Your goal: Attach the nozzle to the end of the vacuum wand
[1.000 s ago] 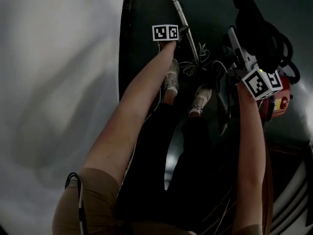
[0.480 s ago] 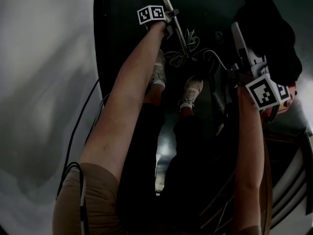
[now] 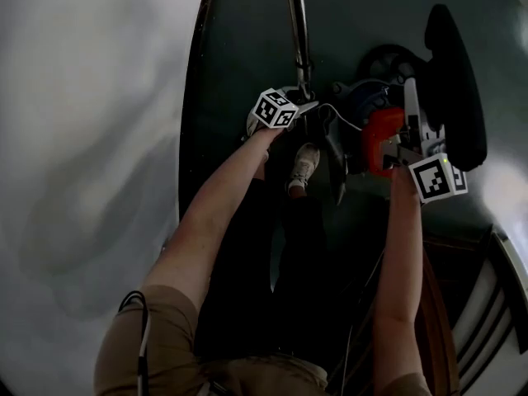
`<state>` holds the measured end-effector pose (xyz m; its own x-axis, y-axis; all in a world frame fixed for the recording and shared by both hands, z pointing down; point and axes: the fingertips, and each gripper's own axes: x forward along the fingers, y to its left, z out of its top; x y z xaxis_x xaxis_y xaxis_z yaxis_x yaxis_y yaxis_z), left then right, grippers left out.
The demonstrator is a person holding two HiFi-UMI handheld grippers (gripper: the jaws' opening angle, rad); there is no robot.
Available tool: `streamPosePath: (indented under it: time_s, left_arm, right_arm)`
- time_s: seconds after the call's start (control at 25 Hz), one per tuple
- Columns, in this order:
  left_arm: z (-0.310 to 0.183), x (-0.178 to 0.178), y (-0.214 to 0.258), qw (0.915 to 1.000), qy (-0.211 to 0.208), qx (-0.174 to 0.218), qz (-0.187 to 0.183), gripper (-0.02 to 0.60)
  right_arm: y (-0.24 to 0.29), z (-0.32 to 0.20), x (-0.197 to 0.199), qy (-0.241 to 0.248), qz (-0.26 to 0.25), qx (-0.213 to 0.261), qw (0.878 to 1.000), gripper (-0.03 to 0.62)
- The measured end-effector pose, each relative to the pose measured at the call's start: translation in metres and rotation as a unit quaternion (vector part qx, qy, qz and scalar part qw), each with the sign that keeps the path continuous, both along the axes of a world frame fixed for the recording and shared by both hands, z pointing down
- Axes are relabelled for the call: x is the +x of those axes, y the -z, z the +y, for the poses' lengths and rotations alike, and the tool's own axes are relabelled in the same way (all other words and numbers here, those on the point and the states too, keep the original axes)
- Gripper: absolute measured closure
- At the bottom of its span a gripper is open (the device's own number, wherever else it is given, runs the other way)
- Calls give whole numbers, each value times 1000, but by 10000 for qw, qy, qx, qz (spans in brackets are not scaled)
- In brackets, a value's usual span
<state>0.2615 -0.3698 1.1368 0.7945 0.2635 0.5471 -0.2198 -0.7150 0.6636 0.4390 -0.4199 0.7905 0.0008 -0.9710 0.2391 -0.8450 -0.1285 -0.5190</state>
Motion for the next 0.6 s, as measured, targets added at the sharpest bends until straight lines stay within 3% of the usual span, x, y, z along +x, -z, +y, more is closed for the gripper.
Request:
streamPosePath:
  time_s: [0.04,0.12,0.2,0.32,0.48,0.6]
  left_arm:
    - [22,9,28,9974,-652,219,215,416]
    - [61,29,82,9801,-1733,758,602,407]
    - [99,46,133,9620,-2329,1106,899,400]
    - [140,70,180,9468,-2720,1332,1086,400]
    - [167,79,185,9306,-3035,1895,771,405]
    - [189,69,185,9300,-2933,2117,645,408]
  right_arm:
    - [27,6,7,-44,107,129,9999,414]
    - [77,26,24,-186,304,354,9987,414]
    - [120,57,37,-347,419,506,9972,414]
    - [169,103,50,-515,534,657,9951,414]
    - [219,181,60,-921,542,827,9908,414]
    - [264,236,48,-1168,345,1125,9862,414]
